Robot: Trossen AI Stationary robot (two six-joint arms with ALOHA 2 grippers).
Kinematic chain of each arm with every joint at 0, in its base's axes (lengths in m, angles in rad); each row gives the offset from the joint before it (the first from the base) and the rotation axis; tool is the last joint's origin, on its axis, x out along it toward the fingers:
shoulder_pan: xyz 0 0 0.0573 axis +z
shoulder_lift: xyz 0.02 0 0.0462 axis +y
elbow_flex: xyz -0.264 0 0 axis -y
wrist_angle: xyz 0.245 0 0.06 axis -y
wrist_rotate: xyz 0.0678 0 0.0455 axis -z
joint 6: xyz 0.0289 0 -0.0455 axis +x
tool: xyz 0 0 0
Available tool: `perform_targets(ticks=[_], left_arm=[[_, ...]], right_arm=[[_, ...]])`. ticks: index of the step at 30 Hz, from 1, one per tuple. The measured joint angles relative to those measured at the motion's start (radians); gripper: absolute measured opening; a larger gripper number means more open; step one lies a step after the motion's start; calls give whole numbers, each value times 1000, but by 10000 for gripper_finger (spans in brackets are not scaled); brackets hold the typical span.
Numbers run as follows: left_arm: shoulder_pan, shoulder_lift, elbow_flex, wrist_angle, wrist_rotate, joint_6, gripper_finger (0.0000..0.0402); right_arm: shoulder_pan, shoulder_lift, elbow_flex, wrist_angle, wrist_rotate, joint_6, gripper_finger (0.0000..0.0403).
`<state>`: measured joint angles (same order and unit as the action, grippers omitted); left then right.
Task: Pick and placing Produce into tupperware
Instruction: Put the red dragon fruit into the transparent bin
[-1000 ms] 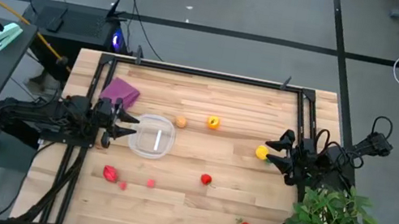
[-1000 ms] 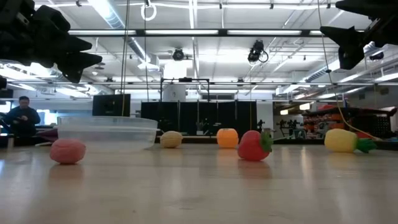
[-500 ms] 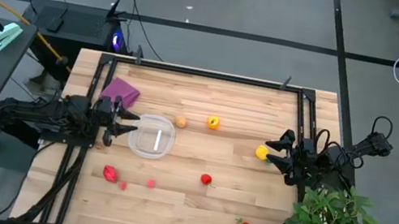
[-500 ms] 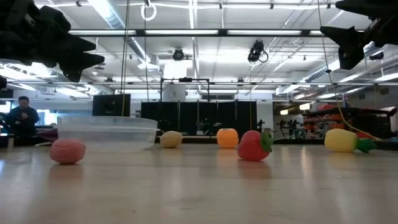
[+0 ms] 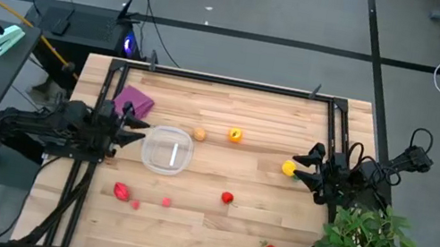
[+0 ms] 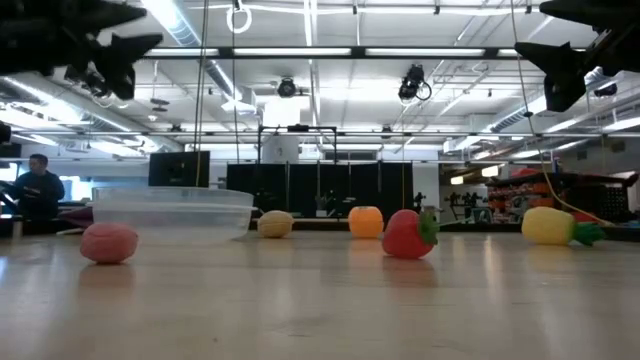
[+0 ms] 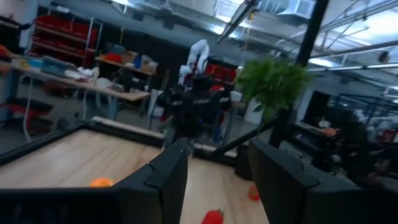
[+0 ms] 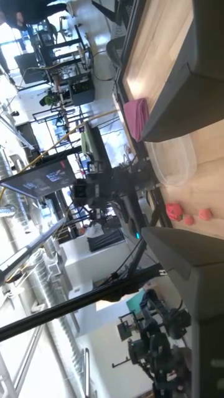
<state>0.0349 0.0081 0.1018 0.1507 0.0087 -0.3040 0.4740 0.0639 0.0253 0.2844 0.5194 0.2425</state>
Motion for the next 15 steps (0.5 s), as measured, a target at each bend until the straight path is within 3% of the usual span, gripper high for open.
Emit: perform_targets(ticks=[4, 9, 15], left_arm=[[0, 50, 113, -53, 8, -4, 167], [0, 204, 329, -114, 12, 5, 160], [0, 479, 689, -544, 12, 22, 155]], right_arm=[[0, 0, 0, 0, 1, -8, 246], [-1, 0, 0, 4, 5, -9, 246], [-1, 0, 0, 8, 5, -9, 246]])
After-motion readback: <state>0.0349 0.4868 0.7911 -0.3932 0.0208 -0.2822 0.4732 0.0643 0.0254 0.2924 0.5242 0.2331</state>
